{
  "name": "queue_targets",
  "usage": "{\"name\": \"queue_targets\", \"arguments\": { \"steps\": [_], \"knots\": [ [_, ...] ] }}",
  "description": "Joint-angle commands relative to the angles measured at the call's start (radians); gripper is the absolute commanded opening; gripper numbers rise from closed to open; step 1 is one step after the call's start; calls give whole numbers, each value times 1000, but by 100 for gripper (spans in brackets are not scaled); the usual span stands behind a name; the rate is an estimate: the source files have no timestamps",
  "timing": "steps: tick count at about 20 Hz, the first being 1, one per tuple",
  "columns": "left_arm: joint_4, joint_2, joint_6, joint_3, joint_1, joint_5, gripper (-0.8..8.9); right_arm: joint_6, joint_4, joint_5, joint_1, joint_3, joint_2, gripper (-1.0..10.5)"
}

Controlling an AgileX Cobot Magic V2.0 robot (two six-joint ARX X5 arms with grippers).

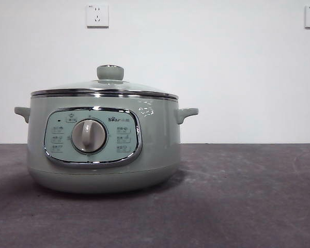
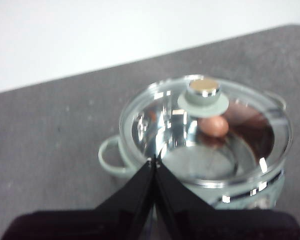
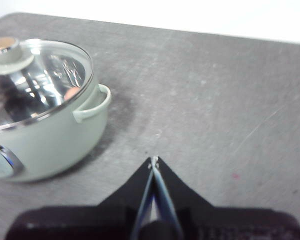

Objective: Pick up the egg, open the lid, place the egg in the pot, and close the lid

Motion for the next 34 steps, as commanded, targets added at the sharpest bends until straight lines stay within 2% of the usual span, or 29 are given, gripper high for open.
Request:
{"name": "queue_targets", "arguments": {
  "steps": [1, 4, 10, 12, 14, 18, 20, 22, 26, 34],
  "knots": [
    [-60, 5, -10, -5, -4, -3, -3, 117, 23, 0, 1, -10, 1, 2],
    [-115, 7, -10, -5, -4, -3, -3, 114, 31, 6, 0, -9, 11, 2],
    [-126, 8, -9, -5, -4, -3, -3, 114, 23, 3, 1, -9, 11, 1],
    [-120, -12, 77, -5, 9, -11, -3, 114, 23, 2, 1, -9, 11, 1],
    [-50, -54, 78, -22, 74, 31, -3, 114, 23, 2, 1, -9, 11, 2],
    [263, -208, 103, -211, 309, 248, -3, 114, 23, 2, 1, -9, 11, 2],
    [351, -286, 101, -333, 404, 266, -3, 114, 23, 2, 1, -9, 11, 2],
    [375, -357, 97, -445, 469, 266, -3, 114, 23, 3, 1, -9, 11, 2],
    [367, -431, 91, -575, 517, 267, -3, 114, 23, 2, 1, -9, 11, 2],
    [333, -447, 90, -655, 517, 262, -3, 114, 23, 2, 1, -9, 11, 1]
  ]
}}
